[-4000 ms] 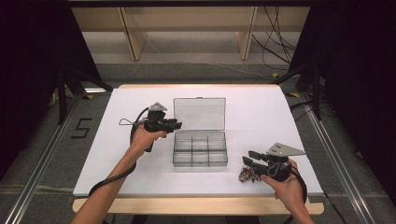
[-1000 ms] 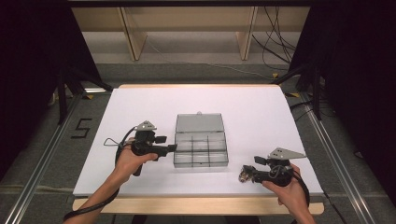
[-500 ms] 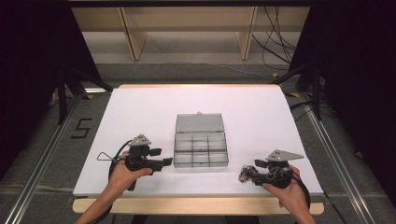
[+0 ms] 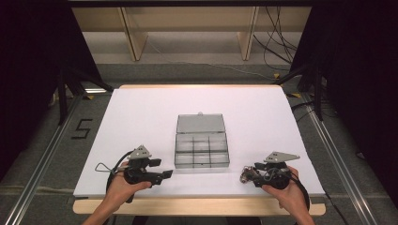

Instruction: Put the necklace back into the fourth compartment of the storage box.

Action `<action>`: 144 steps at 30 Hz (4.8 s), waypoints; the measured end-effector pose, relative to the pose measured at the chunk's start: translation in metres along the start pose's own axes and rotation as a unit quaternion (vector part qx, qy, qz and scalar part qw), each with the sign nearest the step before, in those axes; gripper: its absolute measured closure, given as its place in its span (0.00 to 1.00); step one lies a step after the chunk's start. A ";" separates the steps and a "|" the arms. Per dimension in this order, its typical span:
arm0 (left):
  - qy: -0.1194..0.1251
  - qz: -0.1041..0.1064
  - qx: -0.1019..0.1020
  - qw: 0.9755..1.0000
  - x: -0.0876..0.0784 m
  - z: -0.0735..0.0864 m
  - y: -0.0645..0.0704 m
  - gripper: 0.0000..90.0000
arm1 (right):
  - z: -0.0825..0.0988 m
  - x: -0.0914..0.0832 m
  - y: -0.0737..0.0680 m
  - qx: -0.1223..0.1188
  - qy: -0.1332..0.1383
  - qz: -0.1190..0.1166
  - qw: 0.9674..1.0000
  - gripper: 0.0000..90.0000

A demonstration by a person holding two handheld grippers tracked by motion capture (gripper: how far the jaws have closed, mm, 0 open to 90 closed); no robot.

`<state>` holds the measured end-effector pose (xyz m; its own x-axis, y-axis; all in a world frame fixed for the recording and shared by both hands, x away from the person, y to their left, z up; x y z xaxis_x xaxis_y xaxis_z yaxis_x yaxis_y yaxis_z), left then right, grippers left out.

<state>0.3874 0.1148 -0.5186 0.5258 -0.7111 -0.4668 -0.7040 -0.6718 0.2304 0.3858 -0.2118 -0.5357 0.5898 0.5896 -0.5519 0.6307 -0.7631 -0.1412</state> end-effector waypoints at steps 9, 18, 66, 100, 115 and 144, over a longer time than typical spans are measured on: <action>-0.015 -0.019 0.025 0.999 -0.001 0.009 0.001 0.32 | 0.002 0.003 -0.001 -0.007 -0.020 0.013 1.000 0.53; -0.016 -0.014 0.025 0.999 -0.003 0.013 0.004 0.32 | 0.003 0.005 0.002 -0.045 -0.045 0.029 0.998 0.67; -0.018 -0.018 0.020 0.999 -0.006 0.013 -0.003 0.33 | -0.068 -0.010 -0.032 -0.190 -0.041 0.004 0.981 0.99; -0.021 -0.016 0.023 0.999 -0.005 0.014 -0.002 0.33 | -0.136 0.078 -0.105 -0.242 -0.055 -0.088 0.965 0.99; -0.025 -0.015 0.025 0.999 -0.004 0.016 -0.003 0.33 | -0.137 0.117 -0.133 -0.244 -0.069 -0.115 0.960 0.99; -0.027 -0.017 0.016 0.999 -0.002 0.018 -0.003 0.33 | -0.113 0.148 -0.135 -0.236 -0.094 -0.131 0.958 0.99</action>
<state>0.3798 0.1226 -0.5340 0.5235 -0.6752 -0.5196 -0.7021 -0.6874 0.1860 0.4451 0.0085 -0.5060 0.3066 0.6520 -0.6934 0.9288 -0.3643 0.0680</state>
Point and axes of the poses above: each handheld gripper's, and its own axes: x roughly forward along the jaws, z roughly out of its underside, y roughly to its right, the point moved 9 cm from there along x, roughly forward along the jaws, and after that the axes turned 9 degrees about y, right-handed, at the moved point
